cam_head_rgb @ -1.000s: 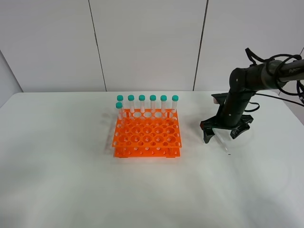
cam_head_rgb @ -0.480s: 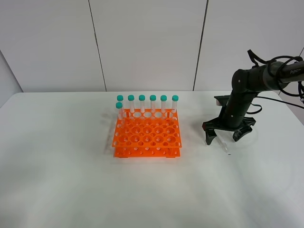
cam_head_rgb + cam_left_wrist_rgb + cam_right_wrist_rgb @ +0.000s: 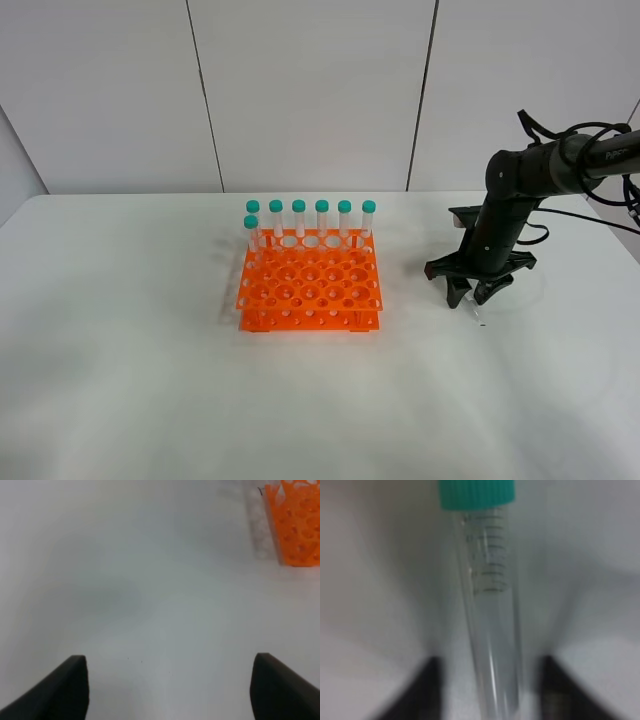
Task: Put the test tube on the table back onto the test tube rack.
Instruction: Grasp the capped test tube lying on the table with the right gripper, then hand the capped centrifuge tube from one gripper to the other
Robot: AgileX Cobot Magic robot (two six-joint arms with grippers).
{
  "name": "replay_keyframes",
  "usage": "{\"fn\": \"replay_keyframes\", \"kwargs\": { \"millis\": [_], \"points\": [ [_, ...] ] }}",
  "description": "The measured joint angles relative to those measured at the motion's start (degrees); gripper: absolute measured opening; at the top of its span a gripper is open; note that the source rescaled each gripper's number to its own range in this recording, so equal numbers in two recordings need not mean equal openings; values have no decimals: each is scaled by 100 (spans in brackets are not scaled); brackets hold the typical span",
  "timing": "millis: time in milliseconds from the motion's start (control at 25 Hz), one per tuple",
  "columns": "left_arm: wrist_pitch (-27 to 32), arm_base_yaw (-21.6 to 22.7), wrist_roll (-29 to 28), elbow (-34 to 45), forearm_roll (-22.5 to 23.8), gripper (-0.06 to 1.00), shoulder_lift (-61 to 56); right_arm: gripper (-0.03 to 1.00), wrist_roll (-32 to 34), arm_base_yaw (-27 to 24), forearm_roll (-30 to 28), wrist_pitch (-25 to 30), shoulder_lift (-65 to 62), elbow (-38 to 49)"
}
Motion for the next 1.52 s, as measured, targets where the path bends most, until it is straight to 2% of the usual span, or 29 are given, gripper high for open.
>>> {"fn": "replay_keyframes", "kwargs": {
  "millis": [40,80,360,680,800,1000,1160,1280,1400,1520],
  "points": [
    [0,0,0,0,0,100,0,0,0,0,-40,15,0,0],
    [0,0,0,0,0,100,0,5,0,0,-113,15,0,0],
    [0,0,0,0,0,100,0,3,0,0,-326,34,-302,0],
    [0,0,0,0,0,100,-2,3,-87,0,-359,403,-2046,56],
    [0,0,0,0,0,100,-2,3,-87,62,-384,410,-2859,416],
    [0,0,0,0,0,100,-2,3,-191,497,-399,199,-4125,1760],
    [0,0,0,0,0,100,-2,3,-680,722,-214,-78,-4639,2343],
    [0,0,0,0,0,100,-2,3,-1141,730,341,-327,-4681,2388],
    [0,0,0,0,0,100,-2,3,-2323,730,1282,-811,-4681,2407],
    [0,0,0,0,0,100,-2,3,-3915,730,2474,-1237,-4681,2407]
  ]
}}
